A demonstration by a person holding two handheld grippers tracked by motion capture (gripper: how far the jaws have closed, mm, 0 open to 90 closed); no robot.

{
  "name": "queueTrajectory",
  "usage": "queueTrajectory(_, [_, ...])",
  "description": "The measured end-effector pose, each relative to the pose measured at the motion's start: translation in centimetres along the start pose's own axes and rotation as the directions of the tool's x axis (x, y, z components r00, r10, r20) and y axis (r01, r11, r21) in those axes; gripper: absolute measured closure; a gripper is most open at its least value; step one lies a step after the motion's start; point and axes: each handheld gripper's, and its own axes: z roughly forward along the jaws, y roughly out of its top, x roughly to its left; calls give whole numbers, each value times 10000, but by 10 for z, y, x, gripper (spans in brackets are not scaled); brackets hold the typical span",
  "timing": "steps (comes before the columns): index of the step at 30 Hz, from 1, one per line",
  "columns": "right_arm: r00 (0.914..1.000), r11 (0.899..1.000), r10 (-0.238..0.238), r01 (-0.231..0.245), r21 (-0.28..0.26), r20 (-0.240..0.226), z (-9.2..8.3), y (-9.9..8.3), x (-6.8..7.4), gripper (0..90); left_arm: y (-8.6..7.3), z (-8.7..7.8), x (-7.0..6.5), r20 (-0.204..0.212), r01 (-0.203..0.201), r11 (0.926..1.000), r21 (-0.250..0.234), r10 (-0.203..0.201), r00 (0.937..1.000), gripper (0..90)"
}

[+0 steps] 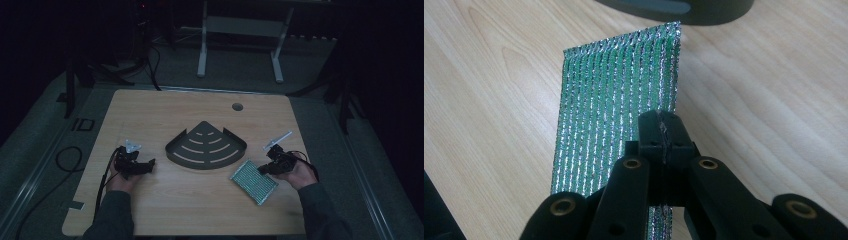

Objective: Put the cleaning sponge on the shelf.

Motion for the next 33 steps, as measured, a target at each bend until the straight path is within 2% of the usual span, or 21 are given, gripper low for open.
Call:
queueTrajectory(8, [9999,9995,-13,18,-328,146,-14,8,-3,895,0,0,0,1,1,10000,4,-1,10000,139])
queueTrajectory(18, [9992,9976,-151,176,-676,379,-28,27,-5,896,0,0,0,1,16,10000,-9,-16,10000,140])
queueTrajectory(25, [9979,9971,-306,345,-678,577,-29,41,-5,895,0,0,0,-6,7,10000,-12,-7,10000,139])
queueTrajectory(33, [9974,9957,-277,335,-865,667,-30,58,-9,895,0,0,0,0,-2,10000,-1,2,10000,139])
